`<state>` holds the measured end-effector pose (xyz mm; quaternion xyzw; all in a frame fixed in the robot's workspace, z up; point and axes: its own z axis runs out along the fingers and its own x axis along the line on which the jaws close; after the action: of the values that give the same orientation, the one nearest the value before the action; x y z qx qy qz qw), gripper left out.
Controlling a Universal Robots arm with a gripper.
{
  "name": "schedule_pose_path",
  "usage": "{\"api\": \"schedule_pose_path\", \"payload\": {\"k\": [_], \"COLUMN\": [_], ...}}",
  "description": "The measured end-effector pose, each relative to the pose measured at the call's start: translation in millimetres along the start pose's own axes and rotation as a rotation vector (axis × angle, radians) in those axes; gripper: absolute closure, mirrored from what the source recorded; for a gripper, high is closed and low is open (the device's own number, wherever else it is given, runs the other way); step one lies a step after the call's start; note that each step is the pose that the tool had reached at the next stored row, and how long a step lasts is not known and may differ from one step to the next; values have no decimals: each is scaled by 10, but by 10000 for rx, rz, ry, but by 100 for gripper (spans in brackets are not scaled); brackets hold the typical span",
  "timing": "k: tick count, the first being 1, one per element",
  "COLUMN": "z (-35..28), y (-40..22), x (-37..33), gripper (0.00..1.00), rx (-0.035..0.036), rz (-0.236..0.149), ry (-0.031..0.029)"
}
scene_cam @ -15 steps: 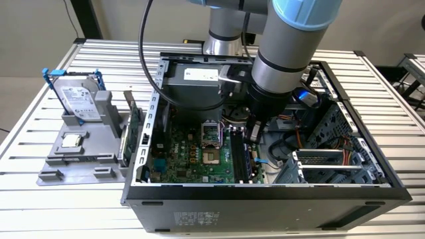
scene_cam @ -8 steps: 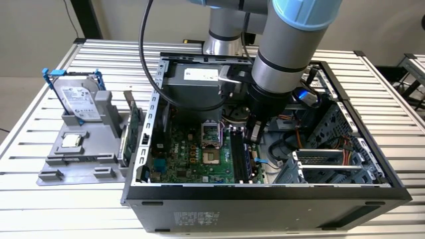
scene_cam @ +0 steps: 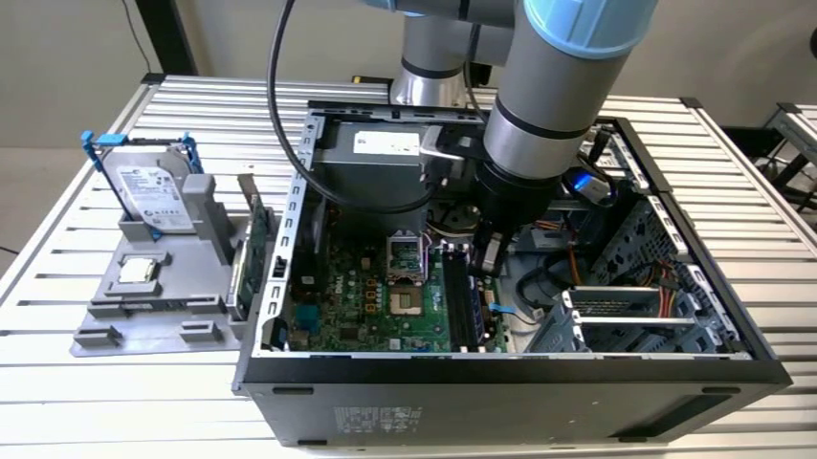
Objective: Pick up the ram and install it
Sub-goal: 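Press down the ram until it locks into place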
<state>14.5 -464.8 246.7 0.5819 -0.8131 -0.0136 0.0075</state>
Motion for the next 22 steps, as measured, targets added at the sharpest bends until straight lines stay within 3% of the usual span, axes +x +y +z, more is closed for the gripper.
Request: {"api": "schedule_pose_path", "payload": {"k": [7, 22], "z": [0, 9], "y": [0, 0], "x": [0, 0], "gripper": [100, 100], "rx": [-1, -2], "rz": [-299, -486], "ry": [10, 14]}}
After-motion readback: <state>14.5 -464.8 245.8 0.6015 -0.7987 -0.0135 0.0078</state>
